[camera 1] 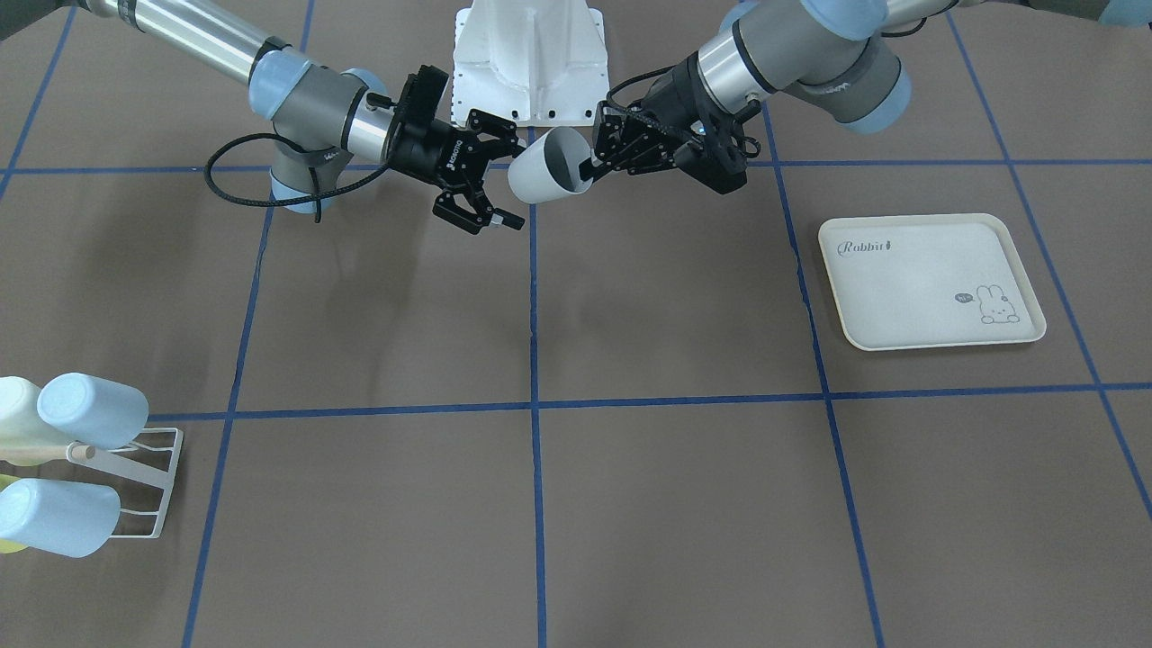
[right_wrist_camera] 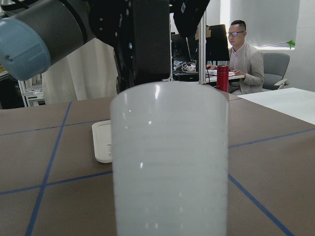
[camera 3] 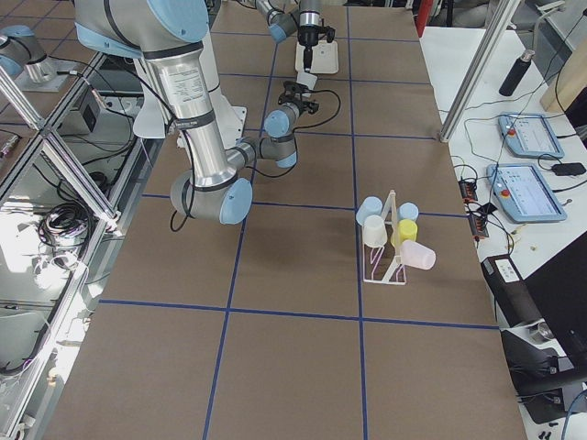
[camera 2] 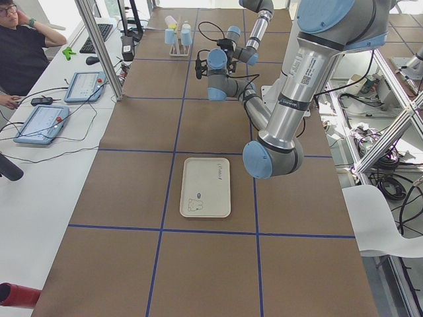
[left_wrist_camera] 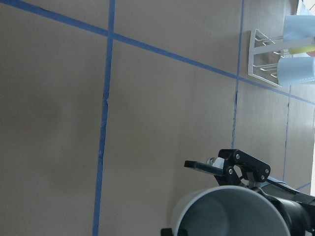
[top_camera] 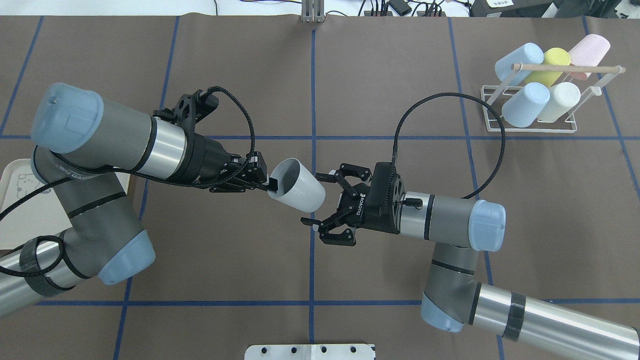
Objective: Transfer IKEA cup to right arm and place on rack
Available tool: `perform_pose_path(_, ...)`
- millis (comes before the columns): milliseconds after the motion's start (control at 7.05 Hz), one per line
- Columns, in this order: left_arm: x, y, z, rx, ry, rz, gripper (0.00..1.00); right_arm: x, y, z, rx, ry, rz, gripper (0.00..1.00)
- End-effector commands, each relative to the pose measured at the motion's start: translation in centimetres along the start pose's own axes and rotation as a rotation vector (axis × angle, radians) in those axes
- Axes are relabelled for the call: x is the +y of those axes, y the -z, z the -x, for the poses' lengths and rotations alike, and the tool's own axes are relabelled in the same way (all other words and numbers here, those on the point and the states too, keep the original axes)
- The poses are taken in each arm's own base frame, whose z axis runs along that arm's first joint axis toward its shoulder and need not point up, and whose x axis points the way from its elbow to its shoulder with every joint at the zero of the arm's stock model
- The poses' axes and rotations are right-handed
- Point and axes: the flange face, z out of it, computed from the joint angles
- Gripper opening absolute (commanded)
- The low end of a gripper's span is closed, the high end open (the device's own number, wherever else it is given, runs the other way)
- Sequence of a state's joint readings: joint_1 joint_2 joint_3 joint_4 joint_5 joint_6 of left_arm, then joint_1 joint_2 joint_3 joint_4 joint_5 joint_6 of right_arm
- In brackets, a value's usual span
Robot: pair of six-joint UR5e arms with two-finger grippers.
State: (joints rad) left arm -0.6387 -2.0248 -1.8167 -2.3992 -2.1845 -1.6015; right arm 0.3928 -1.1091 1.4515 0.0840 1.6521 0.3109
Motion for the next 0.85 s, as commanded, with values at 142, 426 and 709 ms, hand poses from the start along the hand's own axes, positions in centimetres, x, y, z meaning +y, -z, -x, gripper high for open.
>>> perform_pose_path(142,0.2,-0.2,0.1,-0.001,0.0,0.005,0.0,-0.1,0.0,0.0,-0.001,-0.002,-0.004,0.94)
perform_pose_path(426,0.6,-1.1,0.1,-0.001,-0.001,-0.016,0.0,-0.2,0.1,0.3,-0.009,-0.002,-0.02,0.94)
perform_pose_path(709,0.8,-1.4,0.1,0.001,-0.002,-0.021,0.0,-0.1,0.1,0.2,-0.009,-0.002,-0.018,0.92)
